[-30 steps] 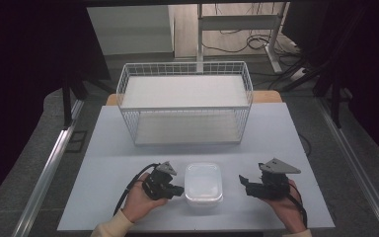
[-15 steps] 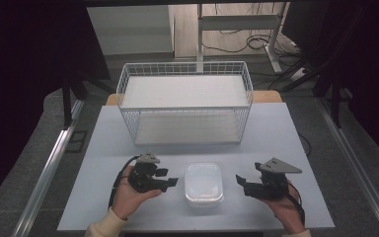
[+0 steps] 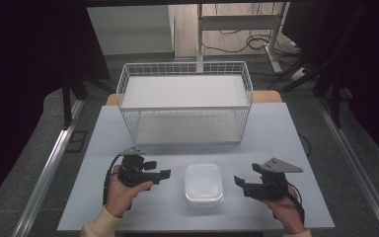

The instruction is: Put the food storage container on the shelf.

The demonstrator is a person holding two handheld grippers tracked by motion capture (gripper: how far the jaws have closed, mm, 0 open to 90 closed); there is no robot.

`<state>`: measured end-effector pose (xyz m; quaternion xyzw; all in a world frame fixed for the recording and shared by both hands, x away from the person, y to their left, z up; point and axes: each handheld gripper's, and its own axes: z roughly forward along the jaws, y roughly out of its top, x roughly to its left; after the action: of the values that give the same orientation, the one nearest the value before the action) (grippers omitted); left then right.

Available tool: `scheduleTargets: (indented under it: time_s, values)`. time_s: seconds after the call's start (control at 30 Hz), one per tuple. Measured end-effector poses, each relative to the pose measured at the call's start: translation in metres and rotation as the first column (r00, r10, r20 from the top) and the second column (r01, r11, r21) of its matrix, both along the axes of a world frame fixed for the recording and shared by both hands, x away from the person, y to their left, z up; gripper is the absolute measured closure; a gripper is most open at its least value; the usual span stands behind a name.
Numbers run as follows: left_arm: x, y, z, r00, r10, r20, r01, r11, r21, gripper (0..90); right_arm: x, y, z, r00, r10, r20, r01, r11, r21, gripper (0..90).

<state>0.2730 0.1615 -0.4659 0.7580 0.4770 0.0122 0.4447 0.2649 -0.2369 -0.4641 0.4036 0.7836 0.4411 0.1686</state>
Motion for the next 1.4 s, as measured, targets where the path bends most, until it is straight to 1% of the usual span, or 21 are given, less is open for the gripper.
scheduleTargets:
  time_s: [0.1, 0.23, 0.33, 0.47, 0.53, 0.57, 0.63, 0.7, 0.8, 0.87, 0.93, 1.0, 1.07, 1.1, 1.17, 1.27, 1.3, 1.4]
  values:
    - [0.0, -0.002, 0.0, 1.0, -0.004, -0.007, 0.004, 1.0, -0.005, 25.4, 0.0, 0.001, 0.0, 0.9999, -0.007, -0.014, 0.008, 1.0, 0.002, 19.9]
    - [0.002, -0.005, -0.003, 0.9996, -0.015, -0.022, 0.015, 0.9998, -0.011, 24.8, 0.0, 0.002, 0.001, 0.998, -0.002, -0.064, 0.005, 0.9986, 0.053, 22.5]
    - [0.003, -0.008, -0.005, 0.9989, -0.024, -0.04, 0.023, 0.9994, -0.027, 24.3, 0.0, 0.005, 0.001, 0.9951, 0.018, -0.097, -0.01, 0.9964, 0.084, 24.2]
    - [0.003, -0.015, -0.007, 0.9978, -0.034, -0.057, 0.032, 0.999, -0.031, 23.6, -0.002, 0.012, 0.002, 0.9908, 0.039, -0.129, -0.028, 0.9954, 0.092, 26.1]
    - [0.003, -0.019, -0.009, 0.9964, -0.041, -0.074, 0.039, 0.9986, -0.037, 23.2, -0.002, 0.016, 0.003, 0.9881, 0.049, -0.145, -0.035, 0.9944, 0.1, 27.1]
    - [0.003, -0.021, -0.01, 0.9956, -0.045, -0.082, 0.042, 0.9984, -0.038, 23.2, -0.002, 0.019, 0.003, 0.9857, 0.052, -0.161, -0.035, 0.9934, 0.109, 27.6]
    - [0.003, -0.024, -0.011, 0.995, -0.042, -0.091, 0.039, 0.9987, -0.033, 23.6, -0.001, 0.023, 0.003, 0.9838, 0.062, -0.168, -0.043, 0.9925, 0.115, 28.5]
    - [0.004, -0.025, -0.011, 0.994, -0.043, -0.101, 0.039, 0.9984, -0.042, 23.7, 0.0, 0.027, 0.004, 0.9811, 0.07, -0.18, -0.048, 0.9911, 0.124, 29.4]
    - [0.006, -0.025, -0.012, 0.9927, -0.044, -0.113, 0.037, 0.9974, -0.062, 23.6, 0.001, 0.032, 0.003, 0.9781, 0.079, -0.192, -0.056, 0.9911, 0.121, 29.9]
    - [0.006, -0.025, -0.011, 0.9907, -0.04, -0.13, 0.028, 0.9955, -0.091, 23.6, 0.002, 0.034, 0.003, 0.9763, 0.077, -0.202, -0.053, 0.9911, 0.122, 30.2]
    - [0.008, -0.026, -0.01, 0.9893, -0.047, -0.138, 0.032, 0.9936, -0.108, 23.6, 0.004, 0.036, 0.004, 0.9749, 0.073, -0.211, -0.047, 0.9911, 0.125, 30.7]
    - [0.01, -0.029, -0.011, 0.9885, -0.048, -0.144, 0.03, 0.9924, -0.119, 23.9, 0.007, 0.039, 0.005, 0.9718, 0.067, -0.226, -0.038, 0.9904, 0.133, 31.2]
    - [0.012, -0.033, -0.013, 0.986, -0.058, -0.156, 0.038, 0.9913, -0.126, 24.0, 0.01, 0.042, 0.004, 0.9687, 0.064, -0.24, -0.03, 0.9893, 0.142, 31.8]
    - [0.013, -0.036, -0.015, 0.9841, -0.063, -0.166, 0.043, 0.9914, -0.123, 24.1, 0.012, 0.044, 0.003, 0.9665, 0.063, -0.249, -0.028, 0.9894, 0.142, 31.9]
    - [0.014, -0.04, -0.018, 0.9828, -0.073, -0.17, 0.053, 0.9917, -0.117, 24.2, 0.014, 0.047, 0.0, 0.9638, 0.073, -0.256, -0.038, 0.9892, 0.142, 32.6]
    - [0.015, -0.045, -0.022, 0.9791, -0.082, -0.186, 0.061, 0.9916, -0.114, 25.9, 0.014, 0.047, -0.003, 0.96, 0.079, -0.269, -0.039, 0.9878, 0.151, 33.7]
    - [0.015, -0.046, -0.023, 0.9788, -0.084, -0.187, 0.063, 0.9914, -0.115, 26.6, 0.014, 0.047, -0.005, 0.9577, 0.081, -0.276, -0.039, 0.9875, 0.152, 34.2]
    - [0.014, -0.049, -0.025, 0.9773, -0.094, -0.19, 0.072, 0.9904, -0.118, 28.5, 0.014, 0.046, -0.008, 0.9551, 0.087, -0.283, -0.044, 0.9871, 0.154, 35.0]
